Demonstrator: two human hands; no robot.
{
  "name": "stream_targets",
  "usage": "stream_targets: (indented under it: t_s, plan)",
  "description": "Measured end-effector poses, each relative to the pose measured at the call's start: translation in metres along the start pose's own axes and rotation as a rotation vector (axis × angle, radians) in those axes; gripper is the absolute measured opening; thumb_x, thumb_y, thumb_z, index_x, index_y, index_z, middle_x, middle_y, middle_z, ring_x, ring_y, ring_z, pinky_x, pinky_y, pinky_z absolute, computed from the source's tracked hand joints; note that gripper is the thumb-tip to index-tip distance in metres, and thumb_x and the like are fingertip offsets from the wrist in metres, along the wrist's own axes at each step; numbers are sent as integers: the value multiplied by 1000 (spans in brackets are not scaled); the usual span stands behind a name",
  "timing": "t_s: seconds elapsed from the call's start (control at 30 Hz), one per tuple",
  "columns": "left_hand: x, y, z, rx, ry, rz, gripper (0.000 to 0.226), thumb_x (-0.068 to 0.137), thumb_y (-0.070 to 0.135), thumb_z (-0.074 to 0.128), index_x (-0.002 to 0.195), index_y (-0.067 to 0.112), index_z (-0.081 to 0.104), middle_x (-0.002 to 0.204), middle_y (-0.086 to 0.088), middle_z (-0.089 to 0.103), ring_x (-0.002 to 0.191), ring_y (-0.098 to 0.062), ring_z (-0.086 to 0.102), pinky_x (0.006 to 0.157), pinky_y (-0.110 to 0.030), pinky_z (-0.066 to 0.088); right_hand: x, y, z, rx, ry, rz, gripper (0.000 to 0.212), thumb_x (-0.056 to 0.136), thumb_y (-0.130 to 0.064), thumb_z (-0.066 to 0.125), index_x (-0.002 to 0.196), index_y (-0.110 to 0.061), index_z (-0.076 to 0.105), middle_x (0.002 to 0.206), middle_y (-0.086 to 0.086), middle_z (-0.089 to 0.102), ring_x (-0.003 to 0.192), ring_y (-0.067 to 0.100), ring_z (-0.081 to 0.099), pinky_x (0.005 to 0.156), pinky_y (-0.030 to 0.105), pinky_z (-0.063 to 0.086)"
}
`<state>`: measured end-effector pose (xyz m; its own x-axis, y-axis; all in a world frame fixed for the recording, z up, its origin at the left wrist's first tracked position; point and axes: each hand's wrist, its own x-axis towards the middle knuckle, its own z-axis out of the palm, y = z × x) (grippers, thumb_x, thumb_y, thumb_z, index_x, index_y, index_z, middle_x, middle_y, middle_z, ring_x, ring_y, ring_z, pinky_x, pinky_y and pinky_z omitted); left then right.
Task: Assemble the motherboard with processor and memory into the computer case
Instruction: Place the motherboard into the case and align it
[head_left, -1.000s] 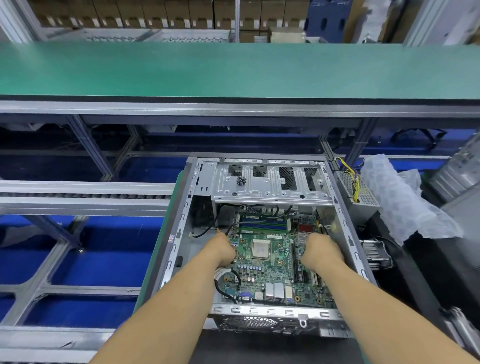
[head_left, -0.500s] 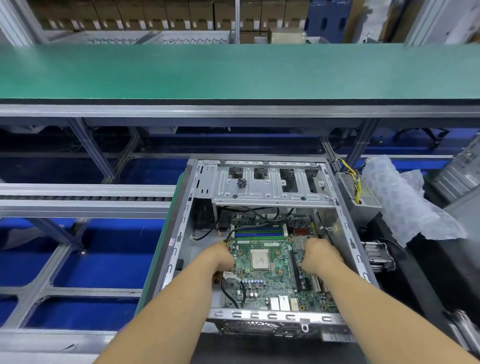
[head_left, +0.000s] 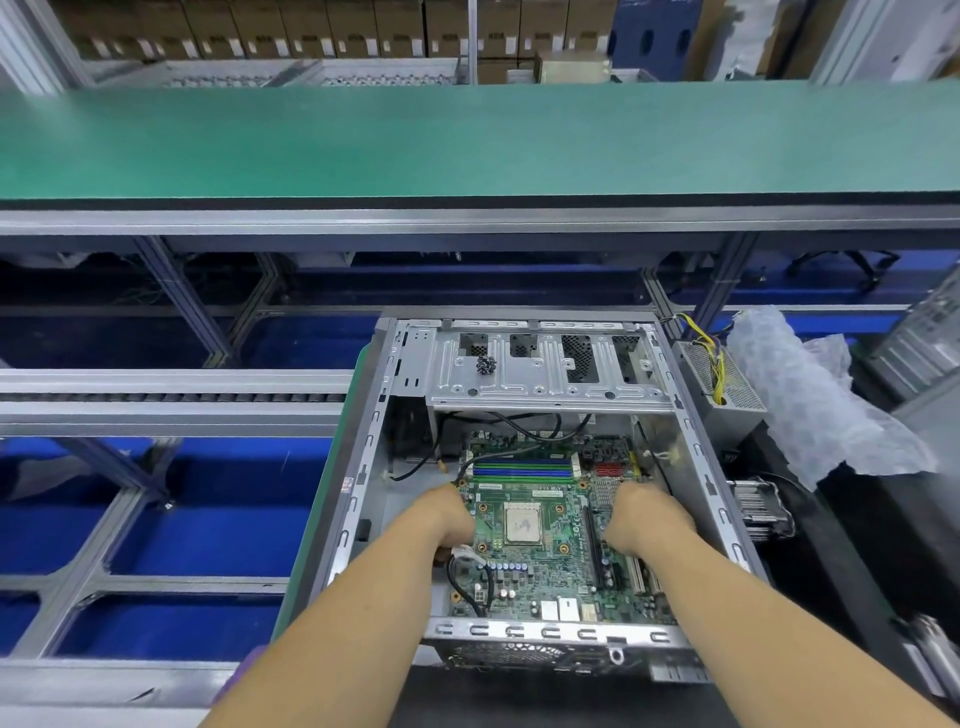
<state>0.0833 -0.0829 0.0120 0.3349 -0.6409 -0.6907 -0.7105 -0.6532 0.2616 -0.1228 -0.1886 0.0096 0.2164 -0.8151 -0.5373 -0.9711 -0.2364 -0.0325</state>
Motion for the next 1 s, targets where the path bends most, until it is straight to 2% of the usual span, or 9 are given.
stream_targets:
  t_s: [0.07,0.17,0.3,0.4,0.47,0.63,0.8,0.9,1.0]
  plan:
    - [1,-1,0,19,26,2,10,92,2,47,84,7,50,70,-5,44,60,-16,45,53,-27,41,-1,0,1,-21,6,-8,13,91,-9,52,79,-10,52,78,3,54,73,23,62,60,29,49]
    - [4,-3,0,-2,39,-15,19,90,4,50,73,10,45,68,-7,46,59,-18,48,50,-26,40,-2,1,1,-47,35,-32,3,92,-10,54,90,-10,56,75,2,52,78,25,63,62,30,50]
    - [2,-1,1,68,80,-47,3,87,11,53,90,11,54,78,-2,52,78,-22,57,72,-33,50,-4,2,0,-77,45,-59,9,91,-4,50,94,-11,54,75,2,50,78,25,61,63,31,50]
    - [-1,0,3,154,181,-42,25,85,21,58,109,16,53,93,1,57,85,-20,59,73,-32,46,-6,2,0,-90,74,-53,8,90,-6,50,92,-13,55,78,2,53,77,25,60,63,30,49]
    - [-2,0,2,147,257,-24,33,83,23,62,113,18,49,96,1,57,85,-21,58,70,-33,45,-6,2,1,-72,83,-41,8,90,-7,50,87,-13,54,77,1,55,76,24,61,60,29,48]
    - [1,-2,0,36,274,37,32,86,20,66,116,17,56,109,-2,62,95,-23,62,84,-39,55,-6,1,1,-14,76,-6,22,89,-4,50,71,-15,46,73,1,55,66,19,58,55,28,47]
    - [4,-2,1,-60,382,86,25,92,14,59,116,22,55,115,-2,63,94,-24,60,75,-34,50,-7,2,0,14,46,10,16,92,-8,53,77,-11,52,75,2,56,74,22,62,62,29,52]
    - [3,0,2,-20,388,115,34,95,18,57,128,25,55,123,-1,62,100,-25,62,73,-33,49,-7,2,-2,16,23,-1,7,92,-8,53,86,-10,56,76,3,56,78,24,64,65,30,55]
    - [3,8,2,91,386,137,31,97,27,53,127,21,55,121,-4,63,104,-26,61,71,-33,47,-7,1,-4,9,-10,-3,5,92,-8,52,91,-8,57,78,4,58,81,24,66,68,31,57]
